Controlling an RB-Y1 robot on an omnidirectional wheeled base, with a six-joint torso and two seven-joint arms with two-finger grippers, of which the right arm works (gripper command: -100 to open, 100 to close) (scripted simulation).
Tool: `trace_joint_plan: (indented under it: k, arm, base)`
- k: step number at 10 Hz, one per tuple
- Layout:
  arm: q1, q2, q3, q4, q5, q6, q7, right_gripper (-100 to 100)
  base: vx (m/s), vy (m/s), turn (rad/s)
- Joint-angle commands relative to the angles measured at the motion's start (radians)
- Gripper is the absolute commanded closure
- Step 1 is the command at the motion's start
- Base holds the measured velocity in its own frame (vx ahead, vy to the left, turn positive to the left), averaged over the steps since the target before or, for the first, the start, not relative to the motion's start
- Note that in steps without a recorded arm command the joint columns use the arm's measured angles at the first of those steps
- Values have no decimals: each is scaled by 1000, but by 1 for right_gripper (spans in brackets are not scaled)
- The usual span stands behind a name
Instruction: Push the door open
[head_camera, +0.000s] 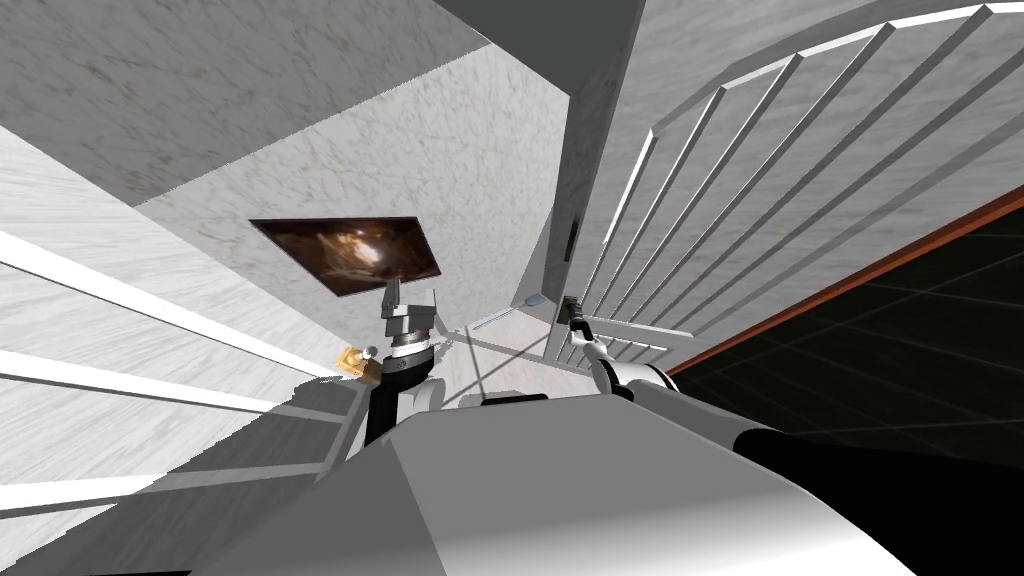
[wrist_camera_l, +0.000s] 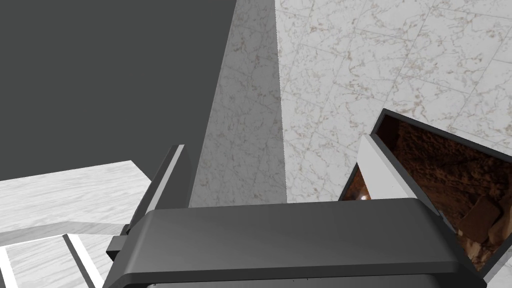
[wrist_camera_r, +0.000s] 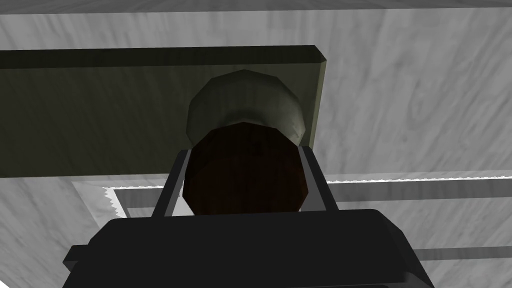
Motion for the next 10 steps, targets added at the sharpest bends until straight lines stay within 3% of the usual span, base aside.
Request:
trace_joint_plan:
  k: [1,5,7,8,10]
  arm:
    - [0,0,0,0,0,0,0,100]
    - [6,-19,-34,5,-17,-6,16,100]
    - [6,-19,-34,5,-17,-6,16,100]
    - [10,-29,-54,9,-27,-10,26,100]
    - [10,-29,-54,20,-27,-10,26,100]
  base:
    - [67,37,-44]
    - [147,38,-38]
    - [86,13,-17]
    - [135,17,-32]
    - [119,43,-33]
